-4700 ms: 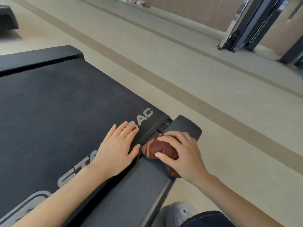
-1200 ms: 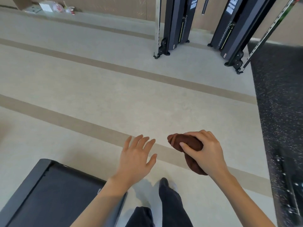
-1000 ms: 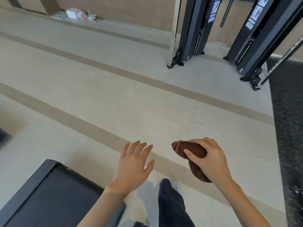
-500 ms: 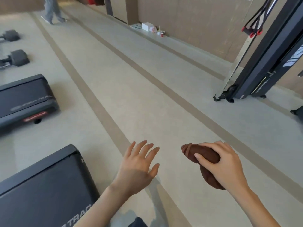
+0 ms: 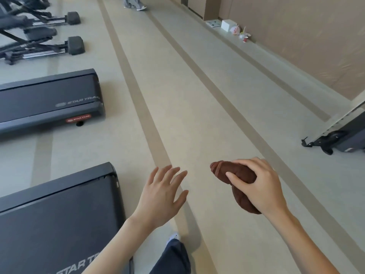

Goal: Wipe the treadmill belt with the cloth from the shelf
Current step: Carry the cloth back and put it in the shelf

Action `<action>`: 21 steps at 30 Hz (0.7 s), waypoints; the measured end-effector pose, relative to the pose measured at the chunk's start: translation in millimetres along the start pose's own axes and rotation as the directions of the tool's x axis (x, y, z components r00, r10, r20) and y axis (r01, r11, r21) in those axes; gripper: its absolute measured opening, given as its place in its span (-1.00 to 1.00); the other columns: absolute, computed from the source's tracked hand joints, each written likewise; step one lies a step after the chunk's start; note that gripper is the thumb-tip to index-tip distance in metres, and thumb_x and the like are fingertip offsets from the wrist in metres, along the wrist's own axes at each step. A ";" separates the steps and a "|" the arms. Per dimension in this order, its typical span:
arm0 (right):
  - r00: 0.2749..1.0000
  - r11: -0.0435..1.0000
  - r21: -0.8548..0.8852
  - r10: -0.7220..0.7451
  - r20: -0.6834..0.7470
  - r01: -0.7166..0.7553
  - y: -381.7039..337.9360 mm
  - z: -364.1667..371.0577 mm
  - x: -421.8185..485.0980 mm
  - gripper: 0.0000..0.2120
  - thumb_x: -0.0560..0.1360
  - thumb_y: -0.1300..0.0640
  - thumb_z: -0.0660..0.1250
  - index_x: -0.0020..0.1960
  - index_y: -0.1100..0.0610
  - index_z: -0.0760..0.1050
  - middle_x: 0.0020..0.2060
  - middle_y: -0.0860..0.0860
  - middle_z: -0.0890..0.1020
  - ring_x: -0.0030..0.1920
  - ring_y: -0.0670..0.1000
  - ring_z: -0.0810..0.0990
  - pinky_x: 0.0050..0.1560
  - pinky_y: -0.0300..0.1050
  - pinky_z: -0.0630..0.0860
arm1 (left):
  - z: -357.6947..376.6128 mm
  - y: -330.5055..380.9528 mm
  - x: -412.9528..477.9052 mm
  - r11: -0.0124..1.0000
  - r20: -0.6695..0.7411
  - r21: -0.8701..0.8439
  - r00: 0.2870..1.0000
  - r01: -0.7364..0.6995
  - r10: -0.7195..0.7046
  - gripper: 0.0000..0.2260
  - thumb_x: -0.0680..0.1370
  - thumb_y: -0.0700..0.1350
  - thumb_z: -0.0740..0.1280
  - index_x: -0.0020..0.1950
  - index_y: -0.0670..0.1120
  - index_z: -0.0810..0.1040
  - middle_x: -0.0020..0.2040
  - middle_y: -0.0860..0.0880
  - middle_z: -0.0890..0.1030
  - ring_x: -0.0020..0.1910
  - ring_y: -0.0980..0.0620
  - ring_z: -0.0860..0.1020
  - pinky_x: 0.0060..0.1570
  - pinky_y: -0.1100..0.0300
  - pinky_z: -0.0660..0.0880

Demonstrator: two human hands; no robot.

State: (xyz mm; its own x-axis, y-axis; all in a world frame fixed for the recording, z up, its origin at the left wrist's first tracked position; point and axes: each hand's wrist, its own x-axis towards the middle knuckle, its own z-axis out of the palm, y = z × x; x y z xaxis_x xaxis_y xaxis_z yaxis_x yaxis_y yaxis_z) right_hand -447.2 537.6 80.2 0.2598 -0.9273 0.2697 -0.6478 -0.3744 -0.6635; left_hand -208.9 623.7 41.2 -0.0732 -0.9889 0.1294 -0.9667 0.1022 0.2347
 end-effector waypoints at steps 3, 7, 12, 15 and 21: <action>0.999 0.999 -0.009 -0.033 0.015 0.033 -7.7 25.4 48.9 -0.62 0.31 -0.25 0.30 -0.04 -0.04 0.63 -0.18 -0.16 0.60 -0.08 -0.06 0.51 -0.02 -0.11 0.44 | -2.1 -32.5 30.5 0.999 -0.013 -0.008 0.999 0.038 -0.038 -0.56 0.54 0.15 0.09 0.29 -0.01 0.51 0.21 0.00 0.57 0.26 -0.08 0.49 0.29 -0.06 0.36; 0.997 0.998 0.004 -0.062 0.039 0.062 -16.2 59.6 107.6 -0.59 0.31 -0.26 0.29 -0.04 -0.01 0.64 -0.18 -0.13 0.60 -0.07 -0.04 0.51 0.00 -0.14 0.42 | -4.6 -74.2 68.7 0.997 -0.021 0.002 0.996 0.081 -0.081 -0.56 0.54 0.14 0.09 0.30 -0.03 0.51 0.21 -0.02 0.57 0.25 -0.11 0.50 0.27 -0.10 0.37; 0.982 0.988 0.031 -0.151 0.109 0.148 -24.4 100.7 170.0 -0.59 0.32 -0.24 0.30 -0.04 0.03 0.63 -0.18 -0.10 0.60 -0.07 -0.06 0.50 -0.01 -0.17 0.40 | -11.2 -119.1 103.8 0.981 -0.012 0.006 0.981 0.191 -0.191 -0.53 0.55 0.15 0.06 0.33 -0.04 0.49 0.25 -0.04 0.55 0.29 -0.12 0.45 0.31 -0.12 0.34; 0.969 0.981 0.048 -0.192 0.156 0.186 -22.4 125.5 207.0 -0.60 0.33 -0.24 0.31 -0.03 0.01 0.63 -0.19 -0.13 0.58 -0.08 -0.09 0.47 -0.02 -0.17 0.41 | -8.8 -141.3 123.0 0.965 0.005 0.018 0.965 0.263 -0.263 -0.52 0.55 0.15 0.05 0.34 -0.04 0.48 0.26 -0.04 0.55 0.31 -0.12 0.44 0.32 -0.13 0.33; 0.928 0.961 0.090 -0.276 0.249 0.262 -12.7 162.0 298.3 -0.71 0.33 -0.11 0.42 -0.03 0.01 0.64 -0.19 -0.12 0.59 -0.09 -0.10 0.46 -0.02 -0.10 0.45 | -4.8 -175.6 182.1 0.915 -0.020 0.021 0.915 0.404 -0.403 -0.51 0.55 0.16 0.03 0.36 -0.03 0.45 0.27 -0.03 0.53 0.32 -0.12 0.42 0.33 -0.13 0.31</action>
State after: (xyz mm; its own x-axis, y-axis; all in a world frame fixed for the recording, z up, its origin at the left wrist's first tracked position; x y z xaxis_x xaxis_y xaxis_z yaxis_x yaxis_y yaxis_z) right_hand -245.5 265.4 55.9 0.5983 -0.7580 0.2597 -0.4899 -0.6025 -0.6300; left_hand -51.3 426.1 28.2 0.3281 -0.9437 0.0432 -0.9188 -0.3081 0.2468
